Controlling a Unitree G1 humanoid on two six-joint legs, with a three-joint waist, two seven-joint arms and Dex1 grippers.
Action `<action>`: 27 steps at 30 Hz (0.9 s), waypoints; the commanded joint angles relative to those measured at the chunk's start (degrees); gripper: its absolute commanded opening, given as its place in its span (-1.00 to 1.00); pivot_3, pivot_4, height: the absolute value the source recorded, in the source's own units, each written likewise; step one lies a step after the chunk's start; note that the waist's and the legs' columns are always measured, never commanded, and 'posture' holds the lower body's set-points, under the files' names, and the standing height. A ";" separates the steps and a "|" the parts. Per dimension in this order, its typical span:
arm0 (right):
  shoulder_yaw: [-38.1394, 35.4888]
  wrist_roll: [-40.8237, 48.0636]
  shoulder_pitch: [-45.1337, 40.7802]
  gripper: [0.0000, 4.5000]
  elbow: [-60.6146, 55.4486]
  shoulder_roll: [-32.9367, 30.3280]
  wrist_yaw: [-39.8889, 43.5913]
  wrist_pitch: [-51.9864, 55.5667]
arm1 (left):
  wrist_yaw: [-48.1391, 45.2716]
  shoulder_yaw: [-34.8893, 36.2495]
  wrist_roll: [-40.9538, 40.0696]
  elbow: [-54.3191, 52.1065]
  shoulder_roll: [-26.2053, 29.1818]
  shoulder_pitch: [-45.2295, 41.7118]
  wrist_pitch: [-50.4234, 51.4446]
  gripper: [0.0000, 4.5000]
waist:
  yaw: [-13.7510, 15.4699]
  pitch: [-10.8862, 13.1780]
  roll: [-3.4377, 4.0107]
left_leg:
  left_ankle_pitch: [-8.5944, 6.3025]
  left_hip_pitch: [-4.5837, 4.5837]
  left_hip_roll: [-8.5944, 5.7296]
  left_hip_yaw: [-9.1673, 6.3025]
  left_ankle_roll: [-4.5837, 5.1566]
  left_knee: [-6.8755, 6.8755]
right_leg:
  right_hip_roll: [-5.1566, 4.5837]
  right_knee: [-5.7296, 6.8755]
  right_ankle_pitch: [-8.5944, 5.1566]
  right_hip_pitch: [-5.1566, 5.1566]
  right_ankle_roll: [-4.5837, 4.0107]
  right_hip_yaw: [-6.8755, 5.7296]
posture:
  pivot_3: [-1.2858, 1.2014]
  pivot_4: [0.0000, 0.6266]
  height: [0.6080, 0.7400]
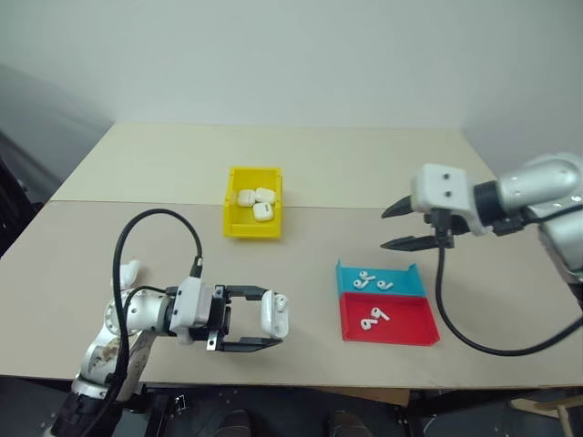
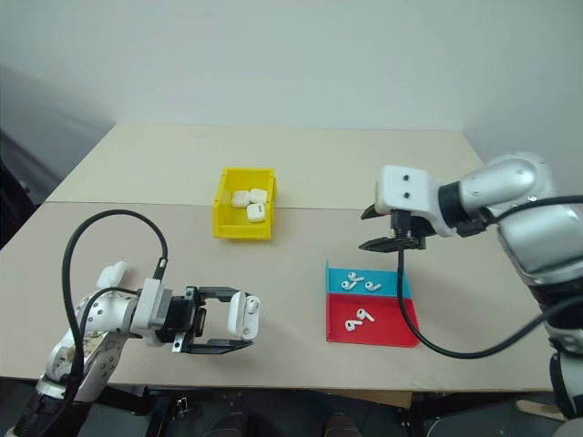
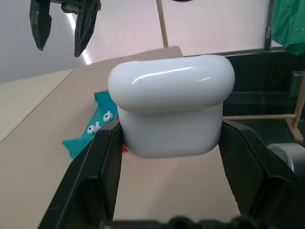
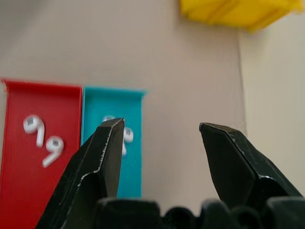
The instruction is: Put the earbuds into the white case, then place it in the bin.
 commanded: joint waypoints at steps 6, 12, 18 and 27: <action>7.64 -13.51 -4.00 0.35 8.11 7.59 3.15 -8.17 | 2.74 -0.21 1.46 -2.06 -0.16 1.34 -2.56 0.22 | 0.25 0.02 0.04 | 0.00 -0.35 -0.01 0.00 0.00 0.03 | 0.00 0.07 0.03 -0.33 0.01 0.00 | 0.03 -0.52 1.00; 8.83 -17.30 -4.29 0.35 10.60 8.34 7.60 -9.87 | 3.92 -0.53 2.13 -2.89 -0.04 2.05 -2.86 0.22 | 0.44 0.02 0.04 | 0.00 -0.34 -0.02 0.01 0.00 0.05 | -0.01 0.06 0.03 -0.30 0.00 -0.03 | 0.03 -0.52 1.00; 8.40 -19.13 -2.52 0.35 11.54 8.85 8.33 -12.17 | 4.49 -0.86 2.42 -3.04 -0.06 2.39 -3.18 0.22 | 0.19 0.02 0.04 | 0.00 -0.31 -0.01 0.00 0.00 0.05 | 0.00 0.10 0.04 -0.29 0.00 -0.02 | 0.03 -0.52 1.00; 7.90 -20.02 -0.36 0.35 14.99 9.63 8.15 -18.93 | 4.91 -1.84 2.74 -2.69 0.06 1.61 -3.51 0.22 | 0.25 0.02 0.04 | 0.00 -0.29 -0.01 0.00 0.00 0.06 | 0.00 0.10 0.05 -0.27 -0.01 -0.02 | 0.03 -0.52 1.00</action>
